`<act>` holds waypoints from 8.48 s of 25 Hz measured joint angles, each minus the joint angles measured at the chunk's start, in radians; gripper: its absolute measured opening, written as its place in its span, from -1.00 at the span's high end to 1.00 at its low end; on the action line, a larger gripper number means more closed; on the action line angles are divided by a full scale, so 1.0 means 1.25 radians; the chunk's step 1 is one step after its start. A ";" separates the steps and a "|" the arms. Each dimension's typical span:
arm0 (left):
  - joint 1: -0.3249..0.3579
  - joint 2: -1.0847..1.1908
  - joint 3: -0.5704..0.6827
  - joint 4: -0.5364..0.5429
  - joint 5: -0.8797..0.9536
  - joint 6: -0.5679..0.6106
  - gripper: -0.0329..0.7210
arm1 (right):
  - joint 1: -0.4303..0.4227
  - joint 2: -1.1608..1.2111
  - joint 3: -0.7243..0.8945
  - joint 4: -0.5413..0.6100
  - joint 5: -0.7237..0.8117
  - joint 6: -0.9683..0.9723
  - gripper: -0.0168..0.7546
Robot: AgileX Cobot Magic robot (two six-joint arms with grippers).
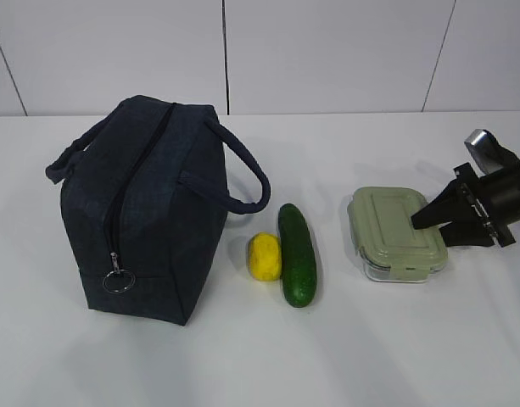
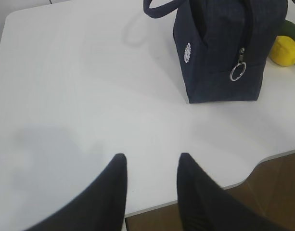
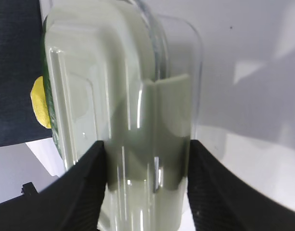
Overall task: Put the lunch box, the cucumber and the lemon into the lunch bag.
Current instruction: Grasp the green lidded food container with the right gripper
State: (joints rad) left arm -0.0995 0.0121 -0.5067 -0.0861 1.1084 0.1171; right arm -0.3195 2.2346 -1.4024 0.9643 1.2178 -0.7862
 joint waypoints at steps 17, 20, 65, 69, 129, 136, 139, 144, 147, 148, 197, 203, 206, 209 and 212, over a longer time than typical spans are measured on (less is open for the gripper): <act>0.000 0.000 0.000 0.000 0.000 0.000 0.28 | 0.000 0.000 0.000 0.000 0.000 0.000 -0.03; 0.000 0.000 0.000 0.000 0.000 0.000 0.28 | 0.000 0.000 0.000 0.000 0.000 0.000 -0.03; 0.000 0.000 0.000 0.000 0.000 0.000 0.28 | 0.000 0.000 0.000 0.005 0.001 0.005 0.05; 0.000 0.000 0.000 0.000 0.000 0.000 0.28 | 0.000 0.000 0.000 0.009 0.001 0.008 0.05; 0.000 0.000 0.000 -0.016 0.000 0.000 0.28 | 0.074 -0.002 0.006 0.113 -0.032 -0.007 -0.25; 0.000 0.000 0.000 -0.017 0.000 0.000 0.28 | 0.074 0.018 0.006 0.129 -0.032 -0.009 -0.25; 0.000 0.000 0.000 -0.017 0.000 0.000 0.28 | 0.074 0.018 0.006 0.139 -0.033 -0.013 -0.25; 0.000 0.000 0.000 -0.017 0.000 0.000 0.28 | 0.074 0.020 0.006 0.150 -0.035 -0.017 -0.25; 0.000 0.000 0.000 -0.017 0.000 0.000 0.28 | 0.074 0.021 0.006 0.151 -0.035 -0.017 -0.25; 0.000 0.000 0.000 -0.017 0.000 0.000 0.28 | 0.074 0.021 0.006 0.151 -0.035 -0.017 -0.25; 0.000 0.000 0.000 -0.020 0.000 0.000 0.28 | 0.074 0.021 0.006 0.155 -0.037 -0.033 -0.17; 0.000 0.000 0.000 -0.020 0.000 0.000 0.28 | 0.074 0.021 0.006 0.156 -0.037 -0.037 -0.30; 0.000 0.000 0.000 -0.020 0.000 0.000 0.28 | 0.081 0.021 0.006 0.158 -0.037 -0.037 -0.30; 0.000 0.000 0.000 -0.020 0.000 0.000 0.28 | 0.097 0.021 0.006 0.158 -0.037 -0.041 -0.31; 0.000 0.000 0.000 -0.020 0.000 0.000 0.28 | 0.106 0.021 0.006 0.158 -0.039 -0.043 -0.31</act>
State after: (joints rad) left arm -0.0995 0.0121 -0.5067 -0.1108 1.1084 0.1171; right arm -0.1867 2.2607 -1.3953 1.1613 1.1690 -0.8396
